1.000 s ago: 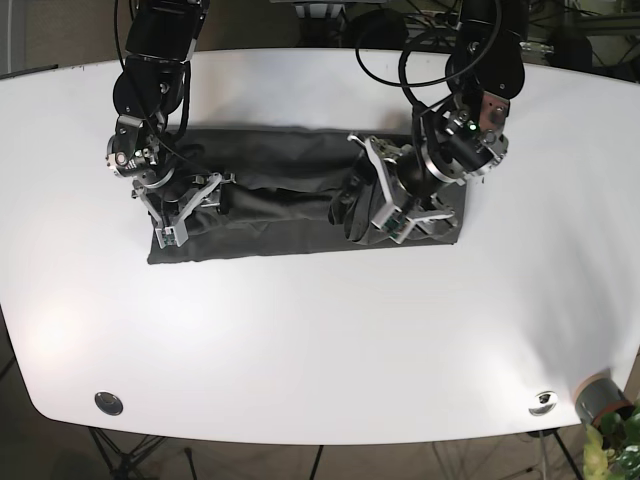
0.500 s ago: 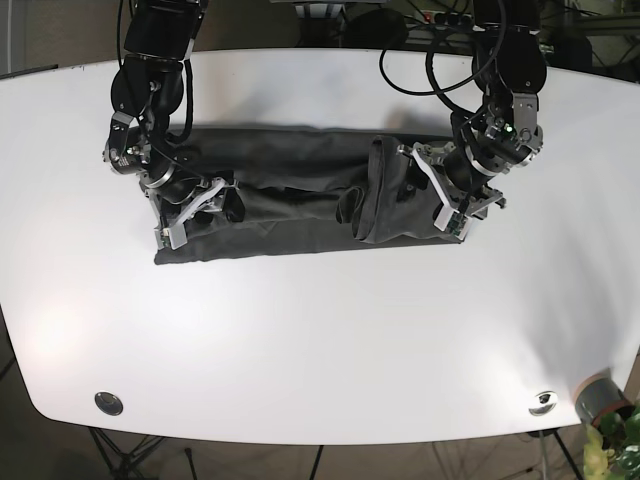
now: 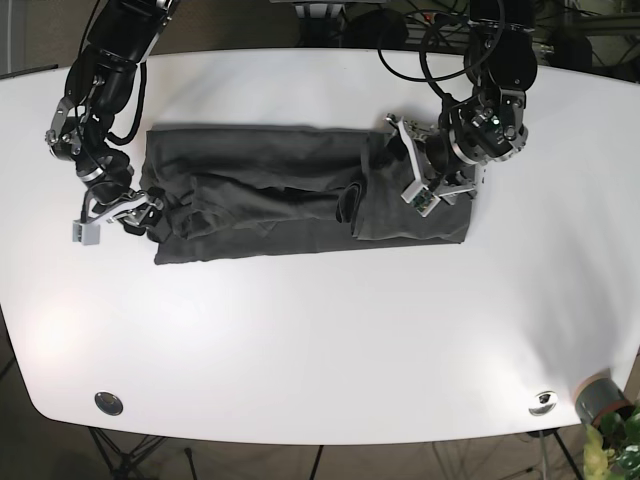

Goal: Fold the T-shirt properly
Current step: 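Grasp the shirt end with the left gripper and fold it toward the right gripper, then release the folded end and move the left gripper back to the shirt's end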

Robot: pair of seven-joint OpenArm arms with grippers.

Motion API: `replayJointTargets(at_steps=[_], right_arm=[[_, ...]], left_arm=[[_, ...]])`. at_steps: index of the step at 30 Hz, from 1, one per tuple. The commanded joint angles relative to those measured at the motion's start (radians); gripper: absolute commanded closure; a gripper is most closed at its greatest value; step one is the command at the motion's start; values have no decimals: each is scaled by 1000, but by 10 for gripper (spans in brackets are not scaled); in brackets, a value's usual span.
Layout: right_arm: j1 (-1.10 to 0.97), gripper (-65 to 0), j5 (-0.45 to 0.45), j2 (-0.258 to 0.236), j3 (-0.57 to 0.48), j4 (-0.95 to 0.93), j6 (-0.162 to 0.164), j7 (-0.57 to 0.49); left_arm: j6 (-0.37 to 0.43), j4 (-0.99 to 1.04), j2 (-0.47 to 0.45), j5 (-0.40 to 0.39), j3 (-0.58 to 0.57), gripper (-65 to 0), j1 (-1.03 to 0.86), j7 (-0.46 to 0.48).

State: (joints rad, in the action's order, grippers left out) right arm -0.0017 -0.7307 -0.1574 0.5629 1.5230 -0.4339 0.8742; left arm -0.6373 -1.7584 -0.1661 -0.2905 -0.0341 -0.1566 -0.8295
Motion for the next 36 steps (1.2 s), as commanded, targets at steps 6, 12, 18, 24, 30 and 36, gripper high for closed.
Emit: replayJointTargets(at_steps=[6, 12, 18, 24, 30, 36], right_arm=[[-13, -361, -16, -20, 85, -12, -7, 3], [-31, -361, -16, -21, 93, -105, -9, 3], [-33, -361, -16, -15, 82, -141, -12, 3], [-33, -361, -22, -12, -33, -141, -13, 3], [-27, -361, -19, 26, -88, -140, -9, 0], [-10, -361, -16, 31, -94, -147, -7, 0]], left_arm=[[-2, -16, -33, 15, -154, -364, 47, 23], [-6, -57, -29, 47, -109, -364, 50, 23], [-8, -117, -26, 46, 21, -364, 28, 23], [-9, -102, 3, -57, 267, -364, 16, 23], [-9, 7, -11, -151, 380, -365, 15, 20], [-9, 87, -29, -157, 382, -365, 15, 22]])
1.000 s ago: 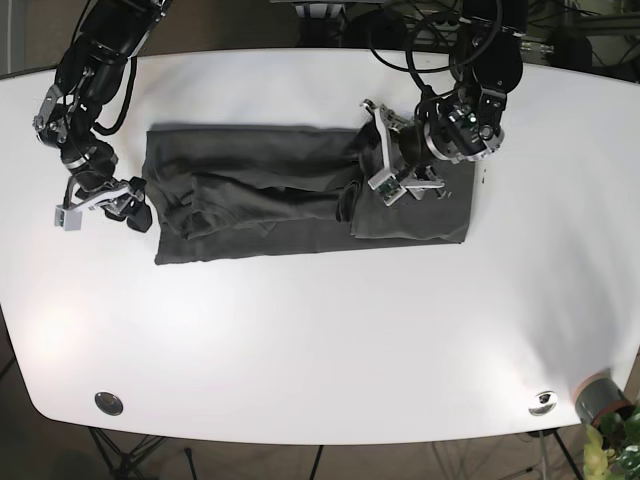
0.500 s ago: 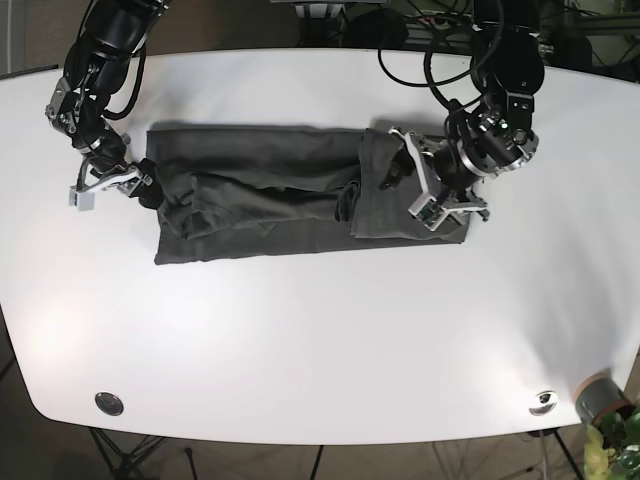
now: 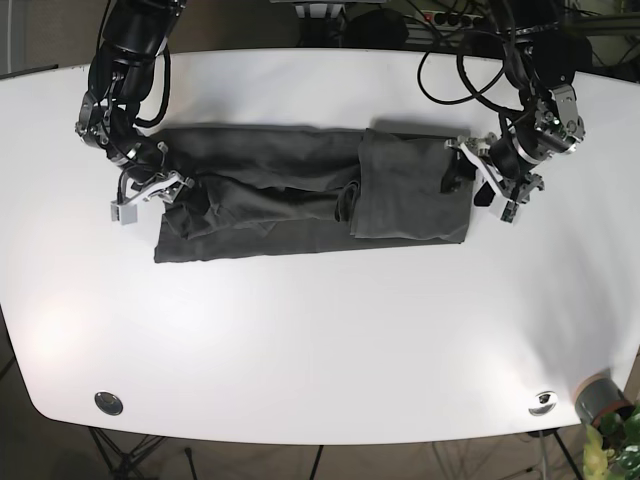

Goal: Fold the T-shirt properly
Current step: 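Release the folded end and move the left gripper back to the shirt's end, then grasp the grey shirt end with the right gripper and fold it toward the left gripper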

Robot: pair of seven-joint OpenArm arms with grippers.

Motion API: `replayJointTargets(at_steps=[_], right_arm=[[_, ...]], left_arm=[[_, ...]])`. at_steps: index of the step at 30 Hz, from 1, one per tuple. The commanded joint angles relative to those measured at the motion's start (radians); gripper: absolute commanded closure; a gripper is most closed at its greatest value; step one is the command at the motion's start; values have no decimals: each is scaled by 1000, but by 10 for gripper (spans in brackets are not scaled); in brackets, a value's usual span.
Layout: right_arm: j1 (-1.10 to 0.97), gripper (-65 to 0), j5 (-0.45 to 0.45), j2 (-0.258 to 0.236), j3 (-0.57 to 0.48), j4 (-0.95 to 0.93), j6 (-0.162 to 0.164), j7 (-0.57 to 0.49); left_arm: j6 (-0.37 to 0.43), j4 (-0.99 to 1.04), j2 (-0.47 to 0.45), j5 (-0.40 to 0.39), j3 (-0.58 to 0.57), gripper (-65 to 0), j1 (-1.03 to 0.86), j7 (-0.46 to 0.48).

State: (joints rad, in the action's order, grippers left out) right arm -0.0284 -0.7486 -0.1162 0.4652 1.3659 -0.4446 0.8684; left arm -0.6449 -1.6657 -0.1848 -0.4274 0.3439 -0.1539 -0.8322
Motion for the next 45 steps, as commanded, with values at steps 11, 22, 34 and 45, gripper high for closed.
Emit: replayJointTargets(at_steps=[11, 22, 34, 45], right_arm=[[22, -315, 2, -12, 2, 2, 3, 5], [17, -32, 4, -18, 2, 28, 5, 5], [-80, -21, 4, -18, 2, 323, 7, 8], [-170, -21, 114, 8, -220, 622, 33, 8]], left_arm=[[-2, 6, -8, -15, -4, -365, -6, 26], [-2, 108, -14, -14, -47, -365, 18, 26], [6, 109, -12, -12, -107, -365, 14, 26], [6, 109, -9, -12, -173, -365, 14, 26]])
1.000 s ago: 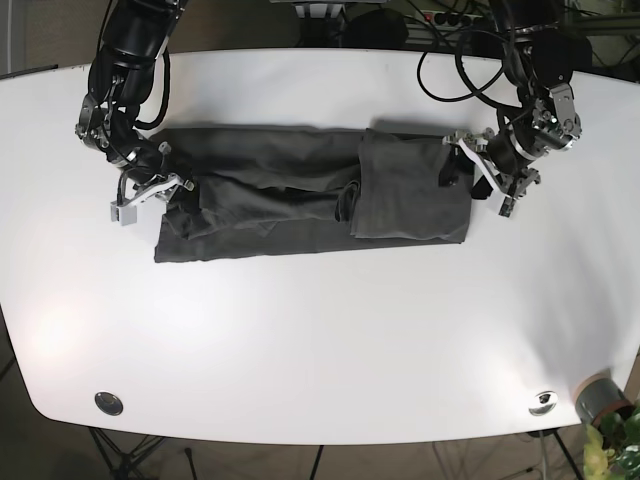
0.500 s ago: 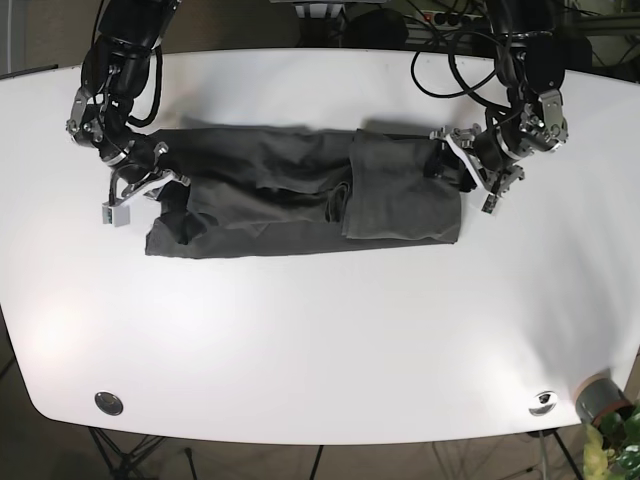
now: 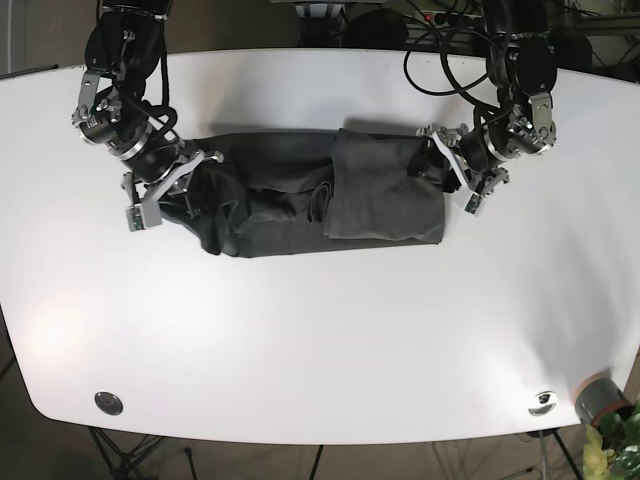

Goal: Fold the T-shirt properly
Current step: 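Grasp the grey shirt end with the right gripper and fold it toward the left gripper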

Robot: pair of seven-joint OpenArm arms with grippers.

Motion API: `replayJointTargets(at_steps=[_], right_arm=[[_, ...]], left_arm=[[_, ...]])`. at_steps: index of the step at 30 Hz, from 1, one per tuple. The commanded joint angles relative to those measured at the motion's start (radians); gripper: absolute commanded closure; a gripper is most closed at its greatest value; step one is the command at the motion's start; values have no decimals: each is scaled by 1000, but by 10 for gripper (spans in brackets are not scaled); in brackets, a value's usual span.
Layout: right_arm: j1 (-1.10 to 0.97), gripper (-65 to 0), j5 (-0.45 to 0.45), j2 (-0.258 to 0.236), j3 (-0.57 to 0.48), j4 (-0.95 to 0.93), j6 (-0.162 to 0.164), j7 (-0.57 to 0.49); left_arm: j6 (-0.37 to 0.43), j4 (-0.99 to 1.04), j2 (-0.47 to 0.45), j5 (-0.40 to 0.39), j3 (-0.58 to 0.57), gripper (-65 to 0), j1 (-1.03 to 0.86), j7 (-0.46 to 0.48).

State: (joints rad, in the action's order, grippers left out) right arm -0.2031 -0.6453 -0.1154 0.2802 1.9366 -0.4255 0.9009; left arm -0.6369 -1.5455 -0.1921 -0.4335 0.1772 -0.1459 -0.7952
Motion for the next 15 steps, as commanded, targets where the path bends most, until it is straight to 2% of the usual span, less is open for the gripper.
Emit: replayJointTargets(at_steps=[1, 4, 6, 11, 15], right_arm=[[1, -21, 23, 16, -62, 62, 23, -24], [1, -21, 40, 52, -128, 77, 35, -24], [4, -21, 45, 89, -172, 76, 35, -24], [32, -21, 46, 138, -261, 70, 35, -29], [63, -21, 104, 181, -329, 25, 35, -30]], left_arm=[[-2, -11, -2, -6, -11, -365, 6, -11], [-2, -11, -2, -6, -17, -365, 6, -11], [-2, -11, 0, -6, -17, -365, 6, -11], [-2, -11, 0, -6, -17, -365, 4, -14], [-2, -11, -4, -6, -17, -365, -5, -14]])
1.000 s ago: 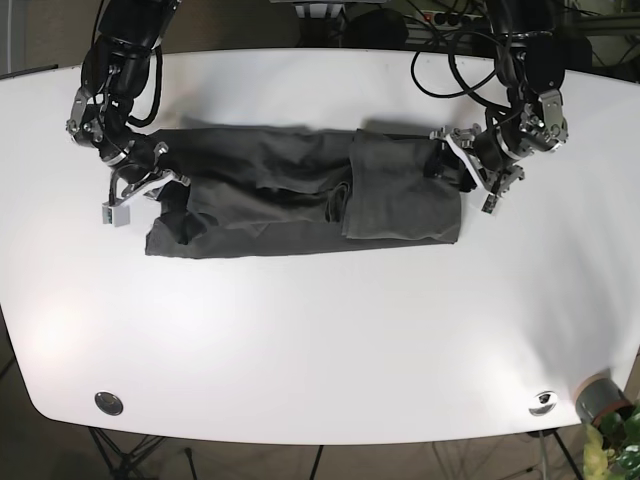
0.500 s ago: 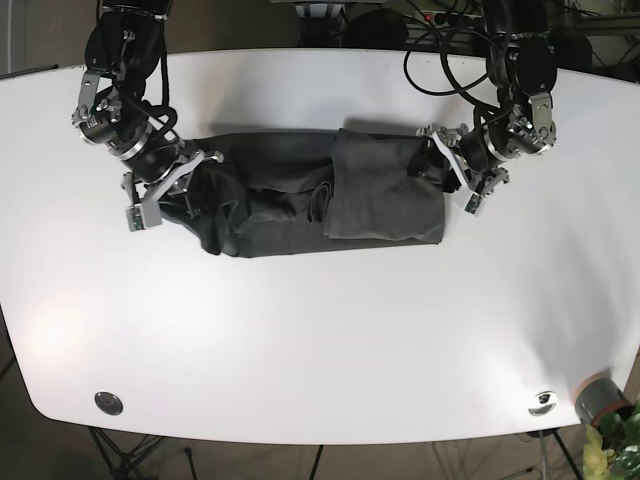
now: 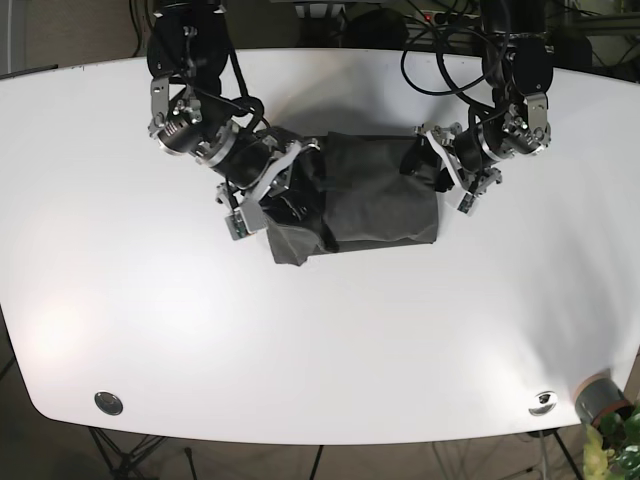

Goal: Fold the T-shirt properly
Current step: 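Grasp the grey shirt end with the right gripper and fold it toward the left gripper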

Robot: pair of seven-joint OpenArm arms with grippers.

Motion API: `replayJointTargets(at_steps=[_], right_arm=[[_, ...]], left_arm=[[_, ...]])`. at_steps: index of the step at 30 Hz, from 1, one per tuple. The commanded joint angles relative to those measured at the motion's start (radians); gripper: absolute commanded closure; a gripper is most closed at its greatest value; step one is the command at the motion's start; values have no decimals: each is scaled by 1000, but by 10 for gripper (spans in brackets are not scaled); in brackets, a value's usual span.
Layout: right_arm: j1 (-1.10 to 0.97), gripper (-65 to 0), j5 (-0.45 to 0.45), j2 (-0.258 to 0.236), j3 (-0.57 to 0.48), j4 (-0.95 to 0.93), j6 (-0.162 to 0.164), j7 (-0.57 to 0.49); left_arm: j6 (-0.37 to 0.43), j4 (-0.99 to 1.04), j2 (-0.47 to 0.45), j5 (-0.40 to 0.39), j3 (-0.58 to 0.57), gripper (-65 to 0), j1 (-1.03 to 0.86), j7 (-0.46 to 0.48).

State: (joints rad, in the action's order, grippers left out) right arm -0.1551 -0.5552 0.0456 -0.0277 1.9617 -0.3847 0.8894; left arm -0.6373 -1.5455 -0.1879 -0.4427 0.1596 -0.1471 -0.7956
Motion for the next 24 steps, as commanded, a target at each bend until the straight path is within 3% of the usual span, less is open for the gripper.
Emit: replayJointTargets(at_steps=[1, 5, 12, 19, 22, 24], right_arm=[[27, -21, 48, 35, -42, -11, -6, -26], [62, -21, 137, 72, -134, -52, -6, -65], [128, -24, 191, 78, -242, -170, 6, -134], [205, -52, 189, 75, -337, -308, 134, -209], [214, -205, 189, 75, -363, -338, 203, -214], [211, -293, 189, 75, -366, -335, 229, -214]], left_arm=[[-2, -11, -11, 3, 1, -365, -7, -12], [-2, -11, -11, 3, 1, -365, -13, -12], [-3, -11, -11, 3, 1, -365, -15, -12], [-5, -11, -12, 3, 1, -365, -15, -12], [-5, -11, -12, 3, 1, -365, -15, -12], [-5, -11, -12, 3, 1, -365, -15, -12]])
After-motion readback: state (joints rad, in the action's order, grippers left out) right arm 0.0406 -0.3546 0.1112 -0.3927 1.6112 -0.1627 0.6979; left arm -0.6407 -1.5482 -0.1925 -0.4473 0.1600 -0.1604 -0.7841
